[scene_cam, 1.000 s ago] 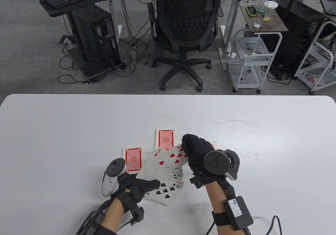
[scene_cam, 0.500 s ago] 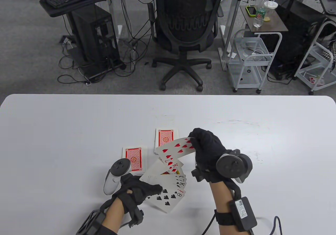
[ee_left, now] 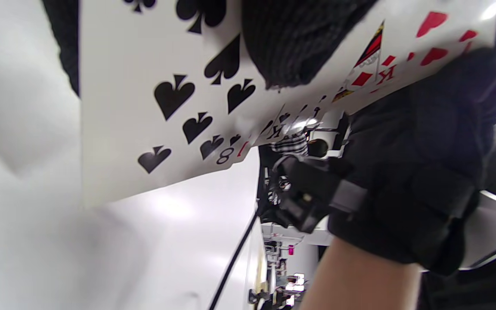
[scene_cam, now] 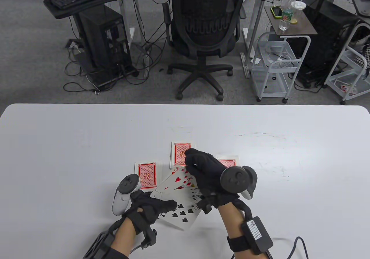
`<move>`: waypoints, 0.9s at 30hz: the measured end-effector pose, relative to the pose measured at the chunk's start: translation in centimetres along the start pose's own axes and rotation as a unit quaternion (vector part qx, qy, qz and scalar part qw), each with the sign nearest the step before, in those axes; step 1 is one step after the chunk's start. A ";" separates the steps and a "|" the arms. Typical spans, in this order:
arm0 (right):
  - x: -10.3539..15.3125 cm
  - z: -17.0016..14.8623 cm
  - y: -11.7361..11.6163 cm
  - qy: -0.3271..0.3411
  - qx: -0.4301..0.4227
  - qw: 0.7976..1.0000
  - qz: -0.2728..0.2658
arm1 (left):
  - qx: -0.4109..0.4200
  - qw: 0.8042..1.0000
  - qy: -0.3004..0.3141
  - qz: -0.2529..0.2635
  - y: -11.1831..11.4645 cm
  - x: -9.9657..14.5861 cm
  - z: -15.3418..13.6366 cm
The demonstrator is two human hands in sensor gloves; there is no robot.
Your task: Four-player card dealing with fan arrangement
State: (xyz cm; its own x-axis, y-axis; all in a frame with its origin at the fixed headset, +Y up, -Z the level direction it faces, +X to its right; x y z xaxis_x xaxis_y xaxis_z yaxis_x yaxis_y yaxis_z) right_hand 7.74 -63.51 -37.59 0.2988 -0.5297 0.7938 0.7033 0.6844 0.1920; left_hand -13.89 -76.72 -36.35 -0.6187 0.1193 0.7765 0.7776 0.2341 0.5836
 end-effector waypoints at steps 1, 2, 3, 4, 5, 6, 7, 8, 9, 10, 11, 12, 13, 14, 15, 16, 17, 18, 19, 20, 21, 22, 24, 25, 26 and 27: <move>0.0 0.1 -0.4 -0.001 -0.006 1.000 0.006 | 0.001 1.000 0.002 0.001 0.0 0.0 0.1; 0.1 0.1 -0.5 -0.002 -0.007 1.000 0.007 | -0.003 1.000 0.001 0.001 0.0 0.1 0.1; 0.1 0.3 -0.8 0.004 0.000 1.000 0.011 | -0.008 1.000 -0.001 0.000 0.0 0.1 0.0; 0.1 0.6 -1.0 0.011 0.011 1.000 0.016 | -0.011 1.000 -0.004 -0.001 0.0 0.0 -0.1; 0.2 0.6 -1.0 0.010 0.017 1.000 0.007 | -0.009 1.000 -0.005 -0.002 0.0 0.0 -0.2; 0.2 0.6 -1.0 0.009 0.020 1.000 0.002 | 0.000 1.000 -0.004 -0.001 0.0 0.0 -0.2; 0.1 0.4 -0.9 0.004 0.014 1.000 0.007 | 0.005 1.000 -0.001 -0.003 0.0 0.0 -0.1; 0.1 0.2 -0.8 0.002 0.002 1.000 0.016 | 0.007 1.000 0.004 -0.003 0.0 0.0 0.0; 0.1 -0.4 -0.7 -0.008 -0.016 0.999 0.027 | 0.012 1.000 0.015 0.000 -0.1 0.1 0.3; 0.1 -0.8 -0.6 -0.023 -0.027 0.999 0.030 | 0.019 1.000 0.023 0.004 -0.2 0.2 0.4; 0.2 -1.7 -0.4 -0.053 -0.043 0.997 0.035 | 0.036 0.999 0.039 0.012 -0.4 0.3 0.7; 0.3 -2.2 -0.4 -0.073 -0.051 0.995 0.038 | 0.047 0.998 0.048 0.016 -0.5 0.4 0.8; 0.4 -3.0 -0.3 -0.097 -0.057 0.993 0.042 | 0.067 0.996 0.060 0.027 -0.7 0.6 0.9; 0.6 -3.5 -0.5 -0.117 -0.056 0.990 0.050 | 0.080 0.994 0.072 0.034 -0.9 0.7 0.9; 0.6 -3.9 -0.9 -0.132 -0.057 0.986 0.078 | 0.098 0.991 0.080 0.044 -1.1 0.9 1.0; 0.7 -4.1 -1.3 -0.137 -0.055 0.984 0.100 | 0.110 0.989 0.088 0.049 -1.3 1.0 1.0; 0.8 -4.1 -1.8 -0.142 -0.054 0.981 0.116 | 0.119 0.987 0.095 0.054 -1.4 1.0 1.0; 0.8 -4.0 -2.2 -0.142 -0.053 0.981 0.120 | 0.127 0.985 0.099 0.059 -1.5 1.1 1.0; 0.8 -3.8 -2.5 -0.136 -0.053 0.983 0.109 | 0.131 0.984 0.101 0.063 -1.5 1.2 1.0; 0.7 -3.5 -2.7 -0.126 -0.056 0.986 0.094 | 0.133 0.983 0.103 0.071 -1.6 1.2 0.9; 0.8 -3.2 -2.7 -0.125 -0.057 0.988 0.075 | 0.133 0.982 0.105 0.079 -1.6 1.3 0.8; 0.8 -3.0 -2.6 -0.124 -0.054 0.989 0.061 | 0.138 0.981 0.106 0.082 -1.7 1.4 0.8; 0.9 -2.4 -2.4 -0.108 -0.039 0.993 0.036 | 0.154 0.978 0.111 0.088 -1.6 1.4 0.7; 1.0 -2.1 -2.3 -0.103 -0.025 0.994 0.024 | 0.156 0.977 0.112 0.094 -1.6 1.4 0.7; 1.0 -1.6 -2.3 -0.091 -0.010 0.996 0.019 | 0.157 0.976 0.112 0.102 -1.6 1.5 0.6; 1.1 -1.3 -2.3 -0.077 0.005 0.997 0.013 | 0.162 0.975 0.113 0.106 -1.6 1.5 0.6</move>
State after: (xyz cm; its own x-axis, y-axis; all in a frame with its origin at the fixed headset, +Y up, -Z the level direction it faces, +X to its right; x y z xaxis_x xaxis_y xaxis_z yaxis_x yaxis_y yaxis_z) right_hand 7.26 -66.33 -37.87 0.2134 -0.4292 0.8776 0.6903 0.7020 0.1755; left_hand -16.17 -76.38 -36.25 -0.3792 -0.0080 0.9253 0.7866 0.5238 0.3269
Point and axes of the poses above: the tracker on the back of each hand, its own z axis roughly to the thumb side, its own x axis roughly from the fingertips to the wrist, y = z × x, the point moved 3 cm from there along -x, roughly from the wrist to the fingertips, and after that the axes turned 12 degrees about x, right-handed, at the moved point
